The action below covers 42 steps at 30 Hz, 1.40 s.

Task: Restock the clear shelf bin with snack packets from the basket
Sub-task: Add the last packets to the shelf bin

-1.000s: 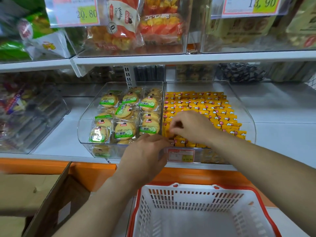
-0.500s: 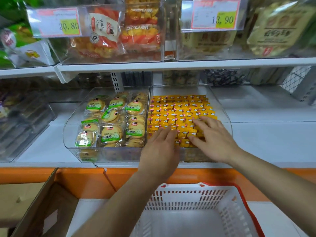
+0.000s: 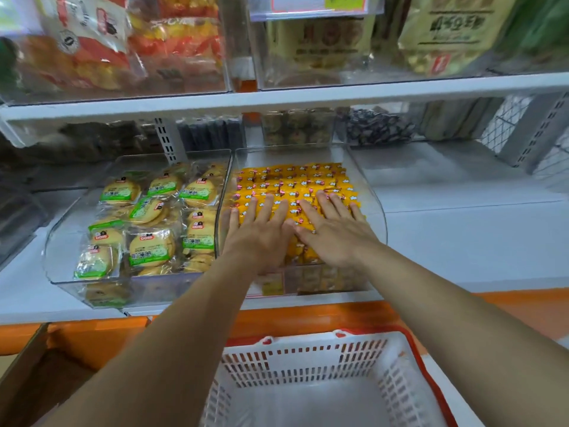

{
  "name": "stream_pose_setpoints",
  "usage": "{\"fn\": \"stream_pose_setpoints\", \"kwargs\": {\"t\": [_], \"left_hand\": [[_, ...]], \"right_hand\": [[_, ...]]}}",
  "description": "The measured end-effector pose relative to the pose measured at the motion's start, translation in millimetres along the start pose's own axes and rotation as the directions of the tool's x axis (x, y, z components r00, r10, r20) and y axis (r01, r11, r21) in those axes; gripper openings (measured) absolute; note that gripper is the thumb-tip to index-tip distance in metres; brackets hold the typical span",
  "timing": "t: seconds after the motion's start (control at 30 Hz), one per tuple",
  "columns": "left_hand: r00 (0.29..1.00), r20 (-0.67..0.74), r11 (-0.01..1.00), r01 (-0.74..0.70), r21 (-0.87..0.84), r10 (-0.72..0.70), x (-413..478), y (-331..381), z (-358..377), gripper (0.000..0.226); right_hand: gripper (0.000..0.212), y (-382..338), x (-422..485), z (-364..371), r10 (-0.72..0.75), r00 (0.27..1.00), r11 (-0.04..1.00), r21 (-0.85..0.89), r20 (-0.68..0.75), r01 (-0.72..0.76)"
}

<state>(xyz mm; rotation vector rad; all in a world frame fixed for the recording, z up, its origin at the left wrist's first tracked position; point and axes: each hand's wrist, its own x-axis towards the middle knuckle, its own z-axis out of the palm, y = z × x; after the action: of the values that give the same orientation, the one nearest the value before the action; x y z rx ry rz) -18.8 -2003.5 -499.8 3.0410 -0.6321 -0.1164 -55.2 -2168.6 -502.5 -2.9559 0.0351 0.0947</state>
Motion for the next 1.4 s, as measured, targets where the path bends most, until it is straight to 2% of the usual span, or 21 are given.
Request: {"fn": "stream_pose_setpoints", "kwargs": {"t": [0.1,0.23,0.37,0.47,0.67,0.8,0.9,1.13,1.27,1.4], "left_hand": [[1.000,-0.023,0.999,0.018,-0.031,-0.019,5.7,2.0,-0.8,0.057],[0.999,-0.030,0.999,0.040,-0.014,-0.041,13.2,0.5,0.3,0.061],[1.000,0.014,1.000,0.025,0.009,-0.025,19.6,-1.4,-0.6,0.060],[0.998,0.043,0.999,0.037,-0.036,-0.036,19.4,0.0,-7.7,0.059],[0.994,-0.097,0.997,0.034,-0.071,-0.041,38.2,-5.0,-14.2,0.061],[0.996,-0.058,0.997,0.061,-0.042,-0.063,78.9,-10.8,-25.5,0.060],[0.998,-0.010,0.997,0.058,-0.043,-0.059,102.4,-13.3,-24.0,0.060],[0.998,0.026,0.998,0.052,-0.040,-0.051,117.4,-17.8,-14.9,0.059],[0.999,-0.031,0.997,0.021,-0.076,-0.023,98.8,-13.6,-33.9,0.056],[0.971,-0.238,0.950,-0.039,-0.310,-0.038,43.8,-2.2,-54.0,0.052]], "right_hand": [[0.061,0.5,-0.1,-0.6,0.031,0.999,0.999,0.041,-0.042,-0.030],[0.065,0.6,8.6,-0.7,0.090,0.994,0.996,0.012,-0.063,-0.089],[0.063,-1.2,14.7,-0.9,0.096,0.994,0.995,0.000,-0.045,-0.096],[0.063,-1.9,13.3,-6.6,0.099,0.994,0.995,0.021,-0.037,-0.098],[0.065,2.6,38.1,-16.1,0.067,0.989,0.997,0.052,-0.129,-0.061],[0.063,7.1,79.3,-28.7,0.080,0.989,0.996,0.045,-0.123,-0.075],[0.063,7.4,101.9,-24.9,0.089,0.994,0.996,0.003,-0.056,-0.089],[0.064,11.8,116.3,-18.7,0.088,0.996,0.995,-0.041,-0.029,-0.089],[0.060,5.2,96.3,-32.9,0.065,0.994,0.998,0.019,-0.085,-0.064],[0.058,-5.5,42.0,-43.7,0.028,0.965,0.978,0.209,-0.259,0.028]]}}
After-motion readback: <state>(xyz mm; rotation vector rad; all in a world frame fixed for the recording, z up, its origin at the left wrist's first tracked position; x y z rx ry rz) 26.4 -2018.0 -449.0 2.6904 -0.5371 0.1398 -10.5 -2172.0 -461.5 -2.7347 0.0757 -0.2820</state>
